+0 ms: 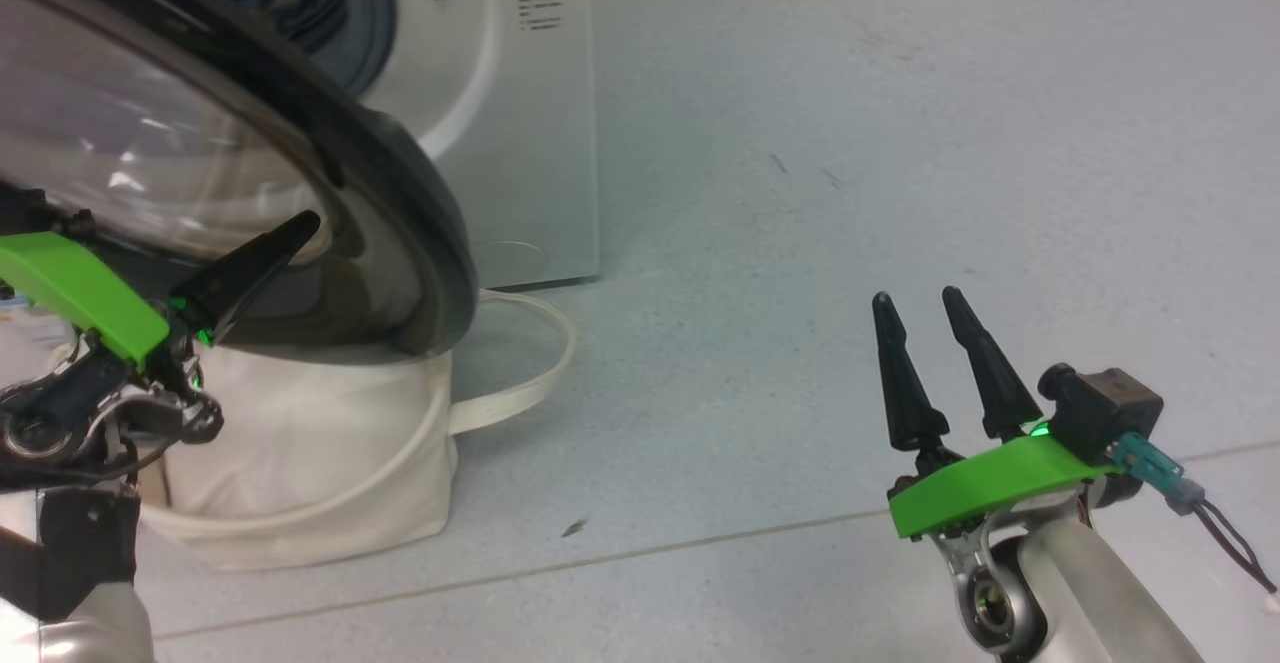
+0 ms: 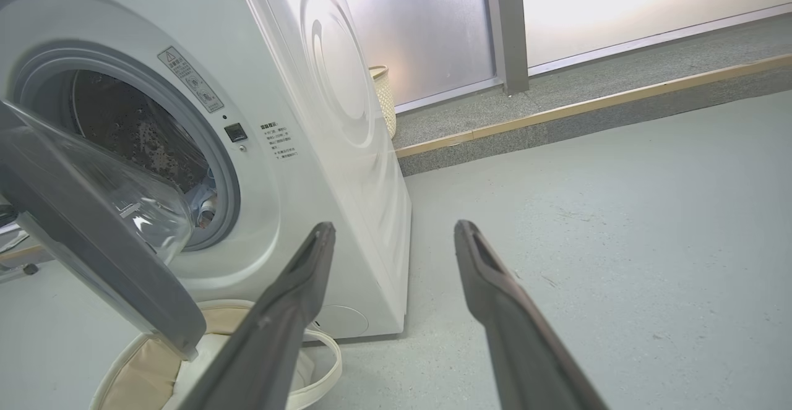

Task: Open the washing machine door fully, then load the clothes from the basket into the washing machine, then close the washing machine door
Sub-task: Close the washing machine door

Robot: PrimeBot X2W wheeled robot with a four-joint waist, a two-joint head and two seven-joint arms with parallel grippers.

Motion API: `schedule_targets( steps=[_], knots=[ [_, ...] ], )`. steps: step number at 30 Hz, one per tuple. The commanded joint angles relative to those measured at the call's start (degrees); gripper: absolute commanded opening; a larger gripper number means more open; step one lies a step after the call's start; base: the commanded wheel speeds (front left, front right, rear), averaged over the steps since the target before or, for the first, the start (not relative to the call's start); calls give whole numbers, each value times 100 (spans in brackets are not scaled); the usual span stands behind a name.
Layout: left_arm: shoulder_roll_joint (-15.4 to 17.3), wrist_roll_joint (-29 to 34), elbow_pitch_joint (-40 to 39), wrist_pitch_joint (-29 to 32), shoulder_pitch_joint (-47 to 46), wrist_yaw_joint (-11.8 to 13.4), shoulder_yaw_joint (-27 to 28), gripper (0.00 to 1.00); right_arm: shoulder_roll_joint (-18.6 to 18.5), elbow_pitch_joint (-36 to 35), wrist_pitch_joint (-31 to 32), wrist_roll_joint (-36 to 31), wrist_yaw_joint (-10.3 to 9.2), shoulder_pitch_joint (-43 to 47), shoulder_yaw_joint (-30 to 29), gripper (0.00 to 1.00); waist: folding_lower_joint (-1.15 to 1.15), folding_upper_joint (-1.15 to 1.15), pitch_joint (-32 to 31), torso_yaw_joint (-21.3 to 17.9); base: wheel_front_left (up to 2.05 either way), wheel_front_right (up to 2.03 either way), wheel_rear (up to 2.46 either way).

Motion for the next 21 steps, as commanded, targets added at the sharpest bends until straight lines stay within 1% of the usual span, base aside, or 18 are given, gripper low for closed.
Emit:
schedule_targets(
  steps=[1, 2, 3, 4, 5, 9, 12, 14, 17, 21],
  knots=[
    [240, 80, -152, -53, -196, -79, 179, 0, 35, -193, -71, -23, 31, -139, 91, 100, 0, 0, -29, 124, 0, 0, 0],
    [237, 99, -130, -84, -188, -98, 178, 1, 31, -185, -71, -19, 31, -139, 92, 100, 0, 0, -45, 188, 0, 0, 0],
    [234, 116, -100, -106, -179, -106, 174, 41, 26, -177, -71, -12, 31, -140, 95, 100, 0, 0, -63, 257, 0, 0, 0],
    [235, 143, -70, -112, -163, -114, 152, 82, 19, -166, -71, -4, 31, -138, 99, 100, 0, 0, -82, 329, 0, 0, 0],
    [245, 186, -53, -121, -144, -137, 120, 100, 12, -153, -71, 2, 31, -138, 109, 100, 0, 0, -99, 402, 0, 0, 0],
    [256, 400, -52, -408, -115, -340, 59, 100, -18, -116, -71, 26, 31, -158, 149, 100, 0, 0, -176, 710, 0, 0, 0],
    [261, 600, -17, -823, -91, -476, 90, 100, -46, -92, -71, 42, 31, -167, 170, 100, 0, 0, -258, 922, 0, 0, 0],
    [330, 908, 26, -1235, -30, -559, 59, 100, -76, -67, -71, 57, 31, -156, 174, 100, 0, 0, -335, 1046, 0, 0, 0],
    [457, 1467, 16, -2021, 110, -676, -82, 100, -135, -44, -71, 75, 31, -117, 133, 100, 0, 0, -445, 1215, 0, 0, 0],
    [663, 2213, 25, -3108, 364, -727, -462, 100, -232, -46, -71, 89, 31, -41, 30, 100, 0, 0, -569, 1418, 0, 0, 0]
  ],
)
